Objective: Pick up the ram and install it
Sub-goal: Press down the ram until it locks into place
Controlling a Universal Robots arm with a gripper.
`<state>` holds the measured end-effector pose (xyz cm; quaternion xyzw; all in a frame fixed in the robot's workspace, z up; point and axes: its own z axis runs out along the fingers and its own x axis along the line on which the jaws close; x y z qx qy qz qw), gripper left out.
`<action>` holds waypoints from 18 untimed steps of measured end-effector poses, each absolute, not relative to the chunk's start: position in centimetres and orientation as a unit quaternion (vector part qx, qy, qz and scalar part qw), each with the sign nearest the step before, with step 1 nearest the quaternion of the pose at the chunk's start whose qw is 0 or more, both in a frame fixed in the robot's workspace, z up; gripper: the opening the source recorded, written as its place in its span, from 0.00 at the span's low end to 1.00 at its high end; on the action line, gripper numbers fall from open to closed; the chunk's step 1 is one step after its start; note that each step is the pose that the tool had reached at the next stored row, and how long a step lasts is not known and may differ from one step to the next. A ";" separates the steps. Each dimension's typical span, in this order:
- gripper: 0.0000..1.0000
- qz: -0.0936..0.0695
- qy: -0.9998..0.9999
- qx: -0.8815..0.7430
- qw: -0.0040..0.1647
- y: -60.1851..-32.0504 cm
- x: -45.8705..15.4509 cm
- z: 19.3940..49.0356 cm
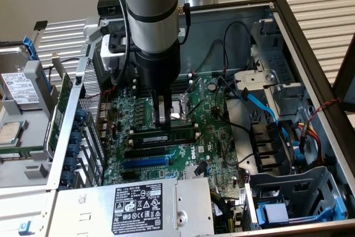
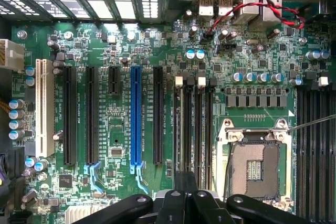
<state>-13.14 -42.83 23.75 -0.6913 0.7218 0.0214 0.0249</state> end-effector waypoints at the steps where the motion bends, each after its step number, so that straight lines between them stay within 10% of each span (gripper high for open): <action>1: 0.11 0.021 0.722 -0.691 0.025 -42.8 -13.1 23.7; 18: 0.11 0.024 0.722 -0.691 0.022 -42.8 -13.2 23.6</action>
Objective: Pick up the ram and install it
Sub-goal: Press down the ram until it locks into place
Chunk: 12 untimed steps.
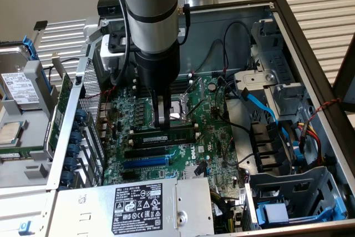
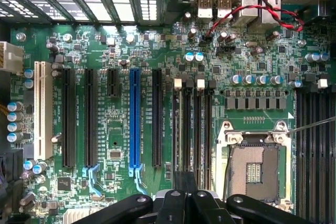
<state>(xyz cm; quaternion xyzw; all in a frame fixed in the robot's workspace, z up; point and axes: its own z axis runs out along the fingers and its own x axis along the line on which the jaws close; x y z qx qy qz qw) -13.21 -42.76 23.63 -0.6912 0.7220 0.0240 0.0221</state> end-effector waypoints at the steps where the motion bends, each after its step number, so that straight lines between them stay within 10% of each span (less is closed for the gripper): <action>1: 0.11 0.024 0.722 -0.691 0.022 -42.8 -13.2 23.6; 12: 0.11 0.024 0.722 -0.691 0.022 -42.8 -13.3 23.3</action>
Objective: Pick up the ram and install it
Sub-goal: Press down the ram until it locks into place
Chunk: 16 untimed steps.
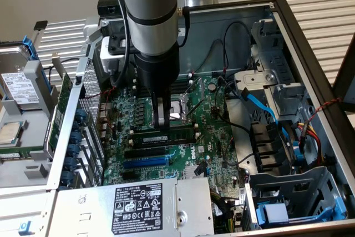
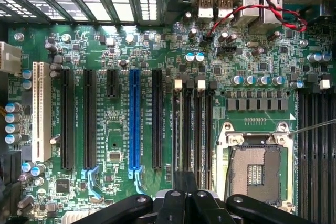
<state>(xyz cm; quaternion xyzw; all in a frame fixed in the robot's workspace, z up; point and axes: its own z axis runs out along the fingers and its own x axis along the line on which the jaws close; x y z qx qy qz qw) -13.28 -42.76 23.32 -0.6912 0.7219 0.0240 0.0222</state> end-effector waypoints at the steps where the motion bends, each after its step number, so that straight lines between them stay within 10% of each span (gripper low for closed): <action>1: 0.11 0.024 0.722 -0.691 0.022 -42.8 -13.3 23.3; 16: 0.11 0.024 0.721 -0.693 0.022 -42.8 -13.3 23.0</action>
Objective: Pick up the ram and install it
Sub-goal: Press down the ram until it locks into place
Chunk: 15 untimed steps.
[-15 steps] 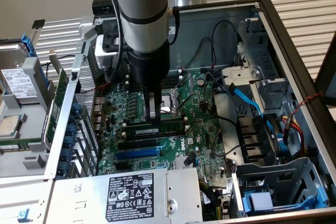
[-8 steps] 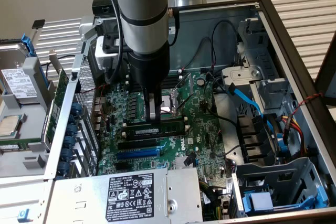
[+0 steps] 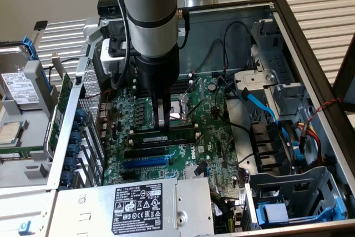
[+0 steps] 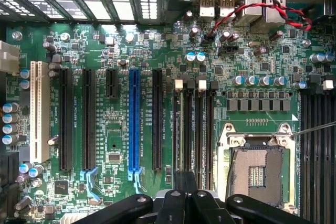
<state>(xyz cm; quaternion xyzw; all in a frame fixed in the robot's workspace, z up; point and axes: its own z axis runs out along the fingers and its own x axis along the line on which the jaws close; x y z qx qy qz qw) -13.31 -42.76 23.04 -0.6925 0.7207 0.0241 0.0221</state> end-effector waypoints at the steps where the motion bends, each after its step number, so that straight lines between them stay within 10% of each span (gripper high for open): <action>1: 0.11 0.024 0.721 -0.693 0.022 -42.8 -13.3 23.0; 15: 0.11 0.024 0.720 -0.693 0.022 -42.9 -13.3 22.9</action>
